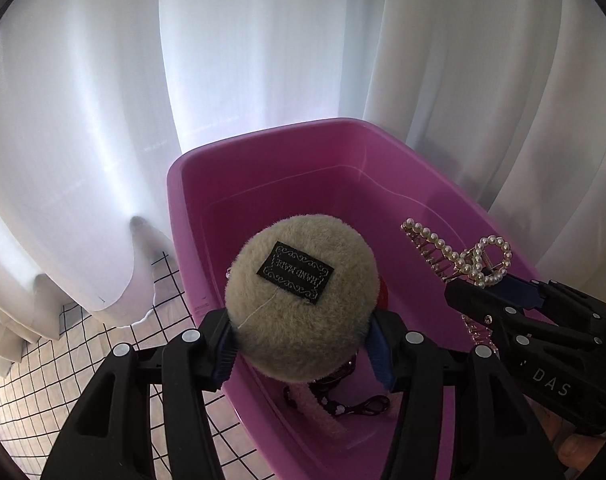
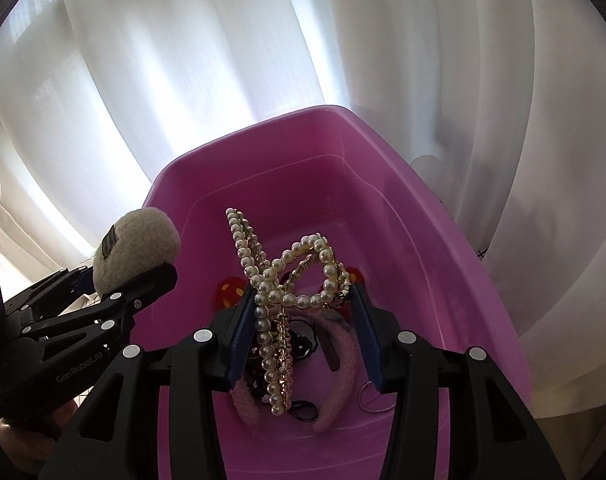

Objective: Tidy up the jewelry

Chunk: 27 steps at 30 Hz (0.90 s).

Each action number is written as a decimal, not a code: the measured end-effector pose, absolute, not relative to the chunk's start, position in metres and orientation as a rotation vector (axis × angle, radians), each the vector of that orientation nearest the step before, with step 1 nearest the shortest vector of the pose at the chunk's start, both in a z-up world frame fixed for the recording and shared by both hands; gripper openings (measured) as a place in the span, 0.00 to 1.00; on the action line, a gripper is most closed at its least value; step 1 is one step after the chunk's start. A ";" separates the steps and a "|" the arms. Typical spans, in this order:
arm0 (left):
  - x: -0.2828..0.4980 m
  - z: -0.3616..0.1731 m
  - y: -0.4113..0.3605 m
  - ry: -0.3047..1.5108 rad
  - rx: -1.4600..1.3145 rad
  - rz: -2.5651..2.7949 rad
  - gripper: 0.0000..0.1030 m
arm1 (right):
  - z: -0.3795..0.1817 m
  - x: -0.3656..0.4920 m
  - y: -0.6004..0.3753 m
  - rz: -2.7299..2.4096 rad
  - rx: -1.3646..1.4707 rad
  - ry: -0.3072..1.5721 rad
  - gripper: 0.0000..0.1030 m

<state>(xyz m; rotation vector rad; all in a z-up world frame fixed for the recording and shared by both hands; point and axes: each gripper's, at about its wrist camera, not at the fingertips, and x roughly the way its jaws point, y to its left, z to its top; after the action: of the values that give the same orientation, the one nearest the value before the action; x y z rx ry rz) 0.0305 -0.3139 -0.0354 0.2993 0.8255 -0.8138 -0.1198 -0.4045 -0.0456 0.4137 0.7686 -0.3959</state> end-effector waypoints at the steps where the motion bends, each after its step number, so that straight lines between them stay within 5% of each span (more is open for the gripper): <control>1: 0.031 -0.037 -0.315 0.828 0.300 -0.811 0.54 | -0.046 -0.118 -0.405 -0.402 0.406 0.773 0.44; 5: 0.037 -0.040 -0.318 0.845 0.299 -0.795 0.68 | -0.042 -0.118 -0.401 -0.411 0.404 0.793 0.46; 11: 0.039 -0.037 -0.318 0.841 0.292 -0.781 0.85 | -0.031 -0.122 -0.404 -0.436 0.409 0.750 0.61; 27: 0.043 -0.022 -0.299 0.877 0.267 -0.621 0.93 | -0.014 -0.129 -0.389 -0.460 0.416 0.718 0.62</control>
<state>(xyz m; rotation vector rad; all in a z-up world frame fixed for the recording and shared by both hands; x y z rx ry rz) 0.0426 -0.2995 -0.0220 0.2675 0.8770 -0.6208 -0.1293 -0.3885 -0.0140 0.4157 0.7176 -0.4599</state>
